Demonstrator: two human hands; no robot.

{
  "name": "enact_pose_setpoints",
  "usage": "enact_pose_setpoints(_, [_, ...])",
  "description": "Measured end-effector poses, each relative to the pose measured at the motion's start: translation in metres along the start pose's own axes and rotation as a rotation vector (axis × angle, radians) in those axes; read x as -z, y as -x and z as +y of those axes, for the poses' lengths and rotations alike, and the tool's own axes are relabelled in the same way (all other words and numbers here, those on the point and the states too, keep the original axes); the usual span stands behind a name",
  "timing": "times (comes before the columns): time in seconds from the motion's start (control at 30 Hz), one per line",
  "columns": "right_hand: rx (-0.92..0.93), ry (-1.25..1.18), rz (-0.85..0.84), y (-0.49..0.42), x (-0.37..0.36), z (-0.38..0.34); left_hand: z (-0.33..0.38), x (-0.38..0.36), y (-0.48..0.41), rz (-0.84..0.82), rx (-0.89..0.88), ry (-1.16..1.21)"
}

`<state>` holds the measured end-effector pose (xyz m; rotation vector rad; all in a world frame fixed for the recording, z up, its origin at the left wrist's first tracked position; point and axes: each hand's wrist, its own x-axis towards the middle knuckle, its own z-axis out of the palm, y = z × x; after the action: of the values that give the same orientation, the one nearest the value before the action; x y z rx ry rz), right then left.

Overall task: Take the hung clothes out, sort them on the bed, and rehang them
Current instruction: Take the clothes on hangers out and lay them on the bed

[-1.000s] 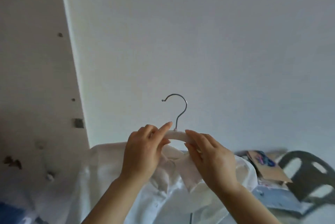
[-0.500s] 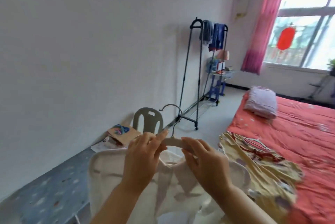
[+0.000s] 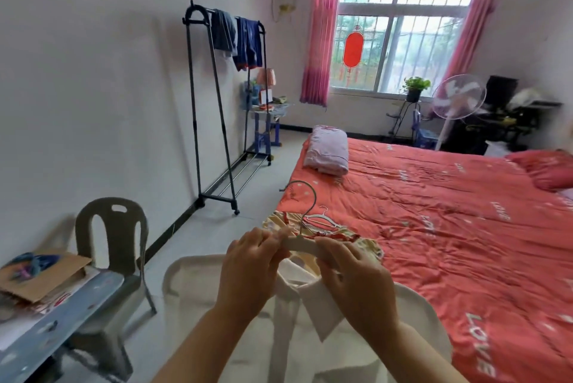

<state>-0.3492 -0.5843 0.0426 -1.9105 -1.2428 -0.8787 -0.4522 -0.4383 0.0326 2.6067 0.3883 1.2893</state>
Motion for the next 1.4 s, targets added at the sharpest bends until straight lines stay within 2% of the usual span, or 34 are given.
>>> enact_pose_setpoints(0.13, [-0.030, 0.004, 0.007, -0.017, -0.015, 0.063, 0.005, -0.059, -0.037, -0.021, -0.007, 0.022])
enact_pose_setpoints(0.37, [-0.073, 0.000, -0.029, -0.036, -0.061, 0.131, -0.015, -0.133, -0.078, -0.080, 0.024, 0.075])
enact_pose_setpoints(0.77, [-0.222, 0.007, -0.112, -0.075, -0.175, 0.200, -0.103, -0.234, -0.148, -0.152, -0.004, 0.107])
enact_pose_setpoints(1.07, [-0.253, 0.045, -0.185, -0.112, -0.234, 0.232, -0.148, -0.284, -0.190, -0.272, 0.079, 0.135])
enact_pose_setpoints(1.4, [-0.317, -0.022, -0.269, -0.130, -0.314, 0.307, -0.191, -0.346, -0.227, -0.408, 0.187, 0.096])
